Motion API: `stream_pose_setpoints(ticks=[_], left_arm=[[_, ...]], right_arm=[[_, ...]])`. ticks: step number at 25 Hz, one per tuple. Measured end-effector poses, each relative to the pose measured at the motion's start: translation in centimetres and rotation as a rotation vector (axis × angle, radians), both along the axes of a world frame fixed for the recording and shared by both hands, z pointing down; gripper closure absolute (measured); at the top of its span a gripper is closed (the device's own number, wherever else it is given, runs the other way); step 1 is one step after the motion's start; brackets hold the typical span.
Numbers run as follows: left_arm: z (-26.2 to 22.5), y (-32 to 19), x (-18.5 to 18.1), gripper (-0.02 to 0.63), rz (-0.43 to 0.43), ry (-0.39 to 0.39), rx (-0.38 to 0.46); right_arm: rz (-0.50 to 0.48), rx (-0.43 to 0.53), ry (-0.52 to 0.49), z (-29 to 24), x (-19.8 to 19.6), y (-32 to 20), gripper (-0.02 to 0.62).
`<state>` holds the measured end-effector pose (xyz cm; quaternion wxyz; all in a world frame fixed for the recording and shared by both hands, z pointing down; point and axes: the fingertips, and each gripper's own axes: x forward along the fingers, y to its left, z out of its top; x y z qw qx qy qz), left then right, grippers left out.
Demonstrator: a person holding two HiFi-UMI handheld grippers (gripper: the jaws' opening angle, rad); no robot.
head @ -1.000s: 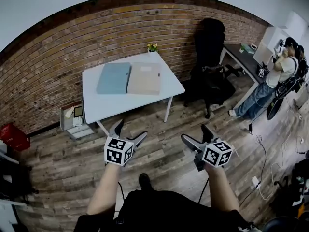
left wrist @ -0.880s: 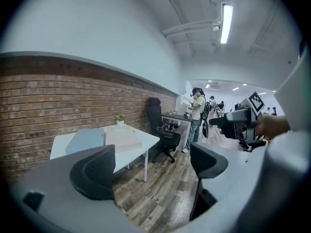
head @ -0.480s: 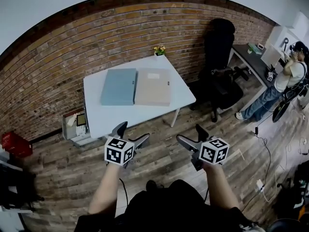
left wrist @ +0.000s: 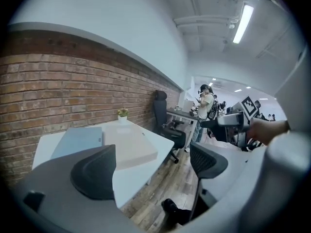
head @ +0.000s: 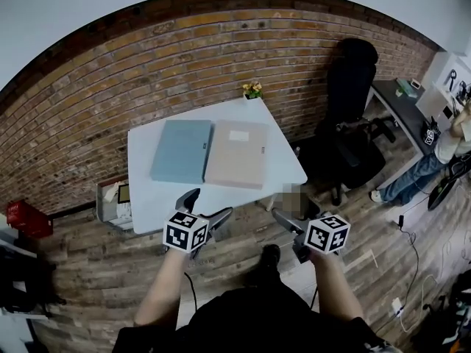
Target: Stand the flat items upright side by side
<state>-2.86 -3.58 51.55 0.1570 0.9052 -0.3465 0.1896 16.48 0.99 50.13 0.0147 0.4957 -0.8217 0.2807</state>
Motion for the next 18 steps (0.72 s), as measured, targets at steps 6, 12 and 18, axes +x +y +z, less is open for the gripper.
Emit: stream_pose_setpoints(ticks=[6,12,18], left_arm=[[-0.5,-7.3,4.3,0.112,-0.065,-0.013,-0.019],[0.0,-12.6,7.5,0.112,-0.158,-0.022,-0.056],[1.0,-15.7,7.6,0.112,-0.186,-0.045,-0.08]], right_arm=[[-0.064,-0.013,-0.022,0.4,4.0,-9.5,0.061],[-0.174,-0.043,-0.045,1.4,6.1,-16.0,0.075],[-0.224,-0.078,-0.063,2.5,6.0,-19.5,0.087]])
